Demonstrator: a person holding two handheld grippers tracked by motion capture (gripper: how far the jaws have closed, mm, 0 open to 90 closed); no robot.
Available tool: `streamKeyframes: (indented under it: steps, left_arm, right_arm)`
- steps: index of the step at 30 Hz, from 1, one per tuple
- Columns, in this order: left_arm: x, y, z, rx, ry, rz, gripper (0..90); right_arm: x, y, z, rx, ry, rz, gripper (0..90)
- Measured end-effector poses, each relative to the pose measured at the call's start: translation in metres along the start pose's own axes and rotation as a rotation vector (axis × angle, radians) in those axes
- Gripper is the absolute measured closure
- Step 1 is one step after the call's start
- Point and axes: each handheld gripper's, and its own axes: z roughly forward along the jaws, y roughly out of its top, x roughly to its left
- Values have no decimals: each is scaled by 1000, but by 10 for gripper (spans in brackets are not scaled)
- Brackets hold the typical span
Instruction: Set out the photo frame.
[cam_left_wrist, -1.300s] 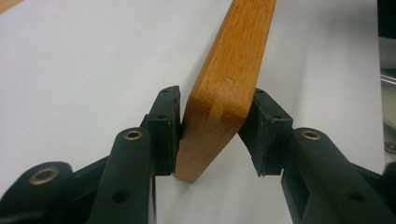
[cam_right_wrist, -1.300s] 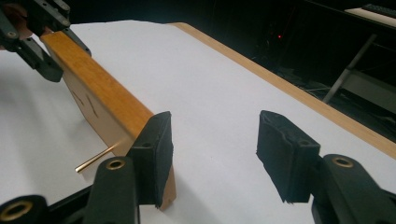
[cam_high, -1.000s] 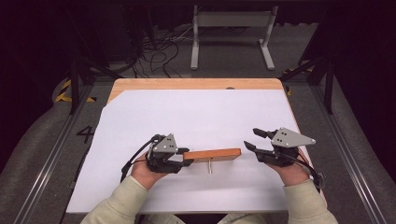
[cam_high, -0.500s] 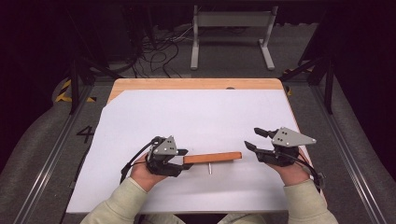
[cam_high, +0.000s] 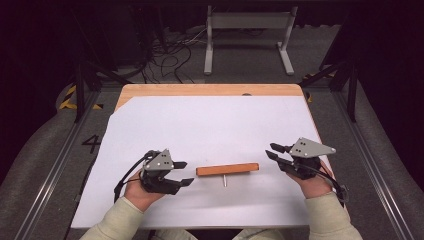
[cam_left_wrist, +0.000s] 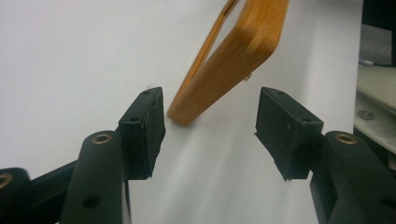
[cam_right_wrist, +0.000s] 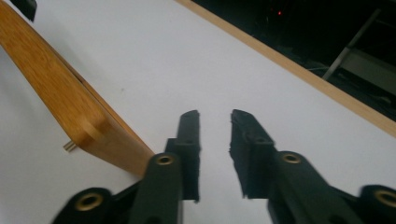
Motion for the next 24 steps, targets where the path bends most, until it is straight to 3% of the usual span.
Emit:
streamKeyframes:
  steps: [4,9,15,17,20,24]
  left_arm:
    - [7,-6,-7,-18,23,-35,425]
    - [12,-8,-8,-23,55,-68,424]
    - [19,-13,-5,9,132,-116,437]
    - [24,-17,-3,23,143,-150,444]
    - [27,-20,-4,21,144,-169,455]
    - [27,-21,-3,26,111,-178,512]
  right_arm:
    - [0,-6,5,40,12,0,887]
    - [-2,-13,14,73,23,16,900]
    - [-4,-23,27,99,36,35,900]
    - [-5,-26,35,112,48,50,900]
    - [-4,-30,47,137,69,40,900]
    - [-2,-33,56,147,105,30,900]
